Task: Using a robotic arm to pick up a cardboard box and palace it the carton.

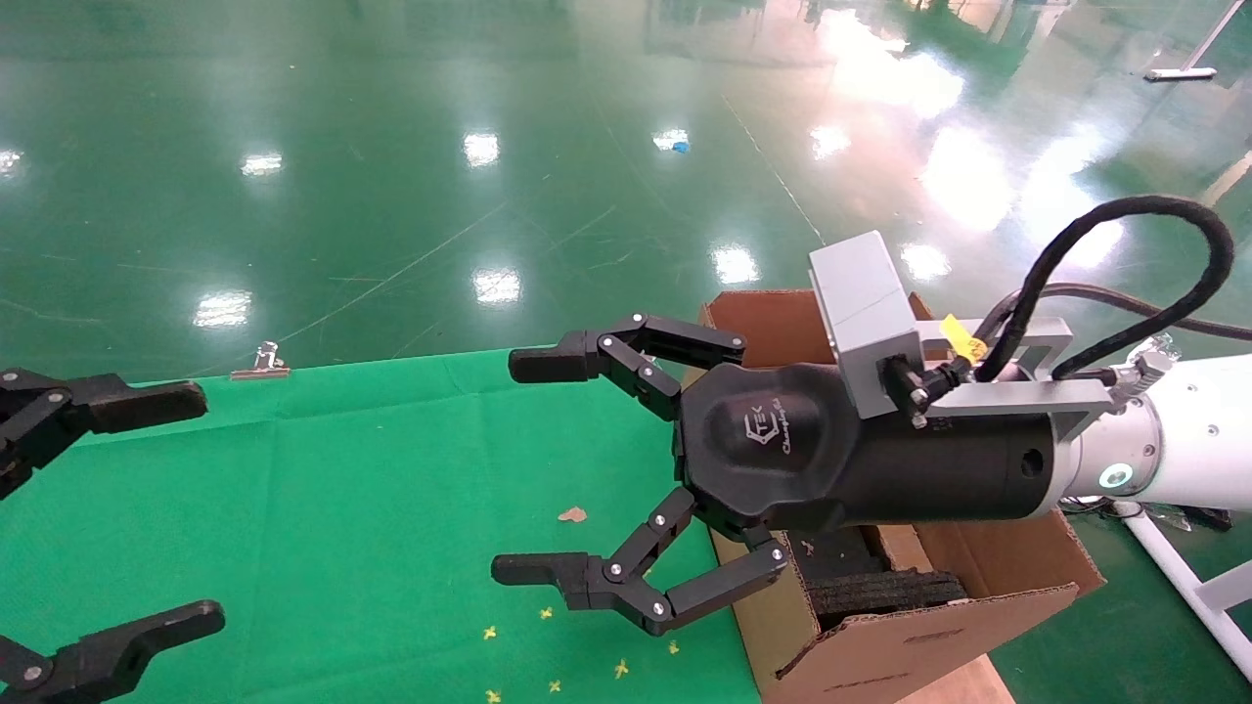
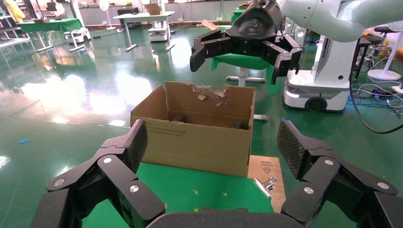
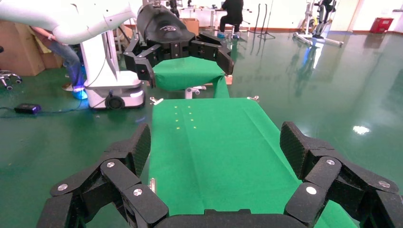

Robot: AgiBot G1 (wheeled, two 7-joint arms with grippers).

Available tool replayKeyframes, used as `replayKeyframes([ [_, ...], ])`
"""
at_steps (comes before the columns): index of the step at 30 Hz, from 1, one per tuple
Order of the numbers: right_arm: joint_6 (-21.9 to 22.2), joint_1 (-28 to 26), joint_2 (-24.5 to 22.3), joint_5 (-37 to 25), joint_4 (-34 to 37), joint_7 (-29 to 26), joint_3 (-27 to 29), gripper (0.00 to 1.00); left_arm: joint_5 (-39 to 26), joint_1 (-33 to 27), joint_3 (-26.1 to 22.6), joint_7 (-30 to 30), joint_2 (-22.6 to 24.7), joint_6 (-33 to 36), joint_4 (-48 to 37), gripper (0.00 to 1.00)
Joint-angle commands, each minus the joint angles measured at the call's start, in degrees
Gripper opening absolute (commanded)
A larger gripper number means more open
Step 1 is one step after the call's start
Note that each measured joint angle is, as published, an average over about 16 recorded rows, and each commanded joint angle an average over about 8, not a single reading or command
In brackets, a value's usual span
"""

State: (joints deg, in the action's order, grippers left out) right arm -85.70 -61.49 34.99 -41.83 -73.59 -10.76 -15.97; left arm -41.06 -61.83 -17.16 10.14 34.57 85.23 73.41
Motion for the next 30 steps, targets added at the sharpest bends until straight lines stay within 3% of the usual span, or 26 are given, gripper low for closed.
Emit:
replayKeyframes([
  [1,0.0,0.0,0.0,0.0,0.0,0.0,0.0,1.0,0.0,0.0,0.0,0.0,0.0,0.0,0.0,1.0],
  [30,0.1,-0.2,0.0,-0.1,0.2,-0.1,-0.2,1.0,0.0,0.0,0.0,0.0,0.0,0.0,0.0,1.0],
])
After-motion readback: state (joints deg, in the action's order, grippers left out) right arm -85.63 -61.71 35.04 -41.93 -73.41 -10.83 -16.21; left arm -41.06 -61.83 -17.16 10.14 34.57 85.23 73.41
